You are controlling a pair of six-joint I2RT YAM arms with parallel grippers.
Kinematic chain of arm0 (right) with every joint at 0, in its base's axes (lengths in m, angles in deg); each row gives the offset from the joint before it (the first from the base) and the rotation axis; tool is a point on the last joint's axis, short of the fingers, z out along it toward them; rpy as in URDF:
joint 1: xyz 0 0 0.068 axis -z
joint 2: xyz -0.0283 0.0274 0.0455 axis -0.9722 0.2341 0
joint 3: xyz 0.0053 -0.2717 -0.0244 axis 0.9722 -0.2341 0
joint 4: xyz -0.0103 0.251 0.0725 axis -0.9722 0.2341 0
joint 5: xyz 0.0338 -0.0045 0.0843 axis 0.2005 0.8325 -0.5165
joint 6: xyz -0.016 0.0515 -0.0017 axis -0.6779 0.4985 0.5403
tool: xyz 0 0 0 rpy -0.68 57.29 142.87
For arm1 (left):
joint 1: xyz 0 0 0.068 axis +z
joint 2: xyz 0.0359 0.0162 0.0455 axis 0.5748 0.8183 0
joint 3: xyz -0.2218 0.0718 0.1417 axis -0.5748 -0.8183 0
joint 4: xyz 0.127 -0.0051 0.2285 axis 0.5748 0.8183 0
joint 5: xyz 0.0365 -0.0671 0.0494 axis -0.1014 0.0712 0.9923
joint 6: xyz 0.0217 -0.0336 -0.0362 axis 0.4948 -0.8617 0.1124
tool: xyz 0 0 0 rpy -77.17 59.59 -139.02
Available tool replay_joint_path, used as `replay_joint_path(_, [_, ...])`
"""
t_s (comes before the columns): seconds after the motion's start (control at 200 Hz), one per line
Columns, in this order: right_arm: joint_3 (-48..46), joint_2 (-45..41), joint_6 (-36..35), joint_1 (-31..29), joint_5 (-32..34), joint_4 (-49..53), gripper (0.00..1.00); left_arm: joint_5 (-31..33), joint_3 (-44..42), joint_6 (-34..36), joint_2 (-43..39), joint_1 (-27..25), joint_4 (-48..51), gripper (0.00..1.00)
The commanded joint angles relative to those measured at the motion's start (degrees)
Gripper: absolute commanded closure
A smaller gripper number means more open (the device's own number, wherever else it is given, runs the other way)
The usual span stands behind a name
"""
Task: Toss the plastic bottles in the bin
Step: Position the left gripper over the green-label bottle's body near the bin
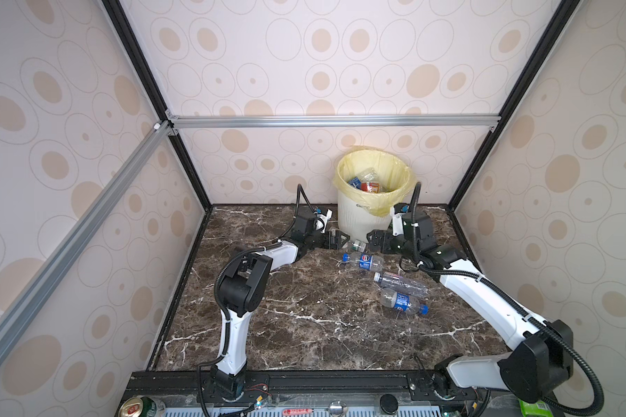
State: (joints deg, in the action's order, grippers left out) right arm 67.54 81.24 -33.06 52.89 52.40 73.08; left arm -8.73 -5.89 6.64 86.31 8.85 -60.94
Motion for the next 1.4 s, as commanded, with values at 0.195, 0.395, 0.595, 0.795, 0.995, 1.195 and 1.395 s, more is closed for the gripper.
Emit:
replay_joint_path(0.195, [-1.2, -2.3, -0.1, -0.3, 0.9, -0.2, 0.01, 6.0, 3.5, 5.4, -2.4, 0.3, 2.7, 0.01])
replay_joint_path(0.395, [-1.5, -2.5, -0.3, -0.2, 1.6, 0.1, 0.0, 6.0, 11.3, 8.4, 4.1, 1.3, 5.8, 0.01])
replay_joint_path(0.595, [-1.0, -2.5, -1.3, -0.2, 2.3, 0.9, 0.0, 4.9, 15.9, 8.9, 8.8, 1.8, 7.0, 0.01])
replay_joint_path(0.795, [-0.5, -1.7, -1.2, -0.1, 2.2, 0.6, 0.0, 2.3, 14.0, 7.0, 9.0, 1.8, 4.1, 0.01])
replay_joint_path(0.995, [-0.4, -0.7, -0.7, -0.1, 1.6, 0.1, 0.0, 1.9, 10.9, 4.0, 7.6, 1.1, 1.1, 0.01])
replay_joint_path(1.195, [-0.5, -1.1, -0.9, -0.1, 1.5, 0.2, 0.0, 2.7, 4.4, 2.1, 3.9, 0.1, -3.2, 0.01])
replay_joint_path(1.395, [-1.0, -1.0, -0.8, -0.1, 1.3, -0.1, 0.0, 2.8, -0.6, 0.0, 0.6, -1.6, -6.4, 0.01])
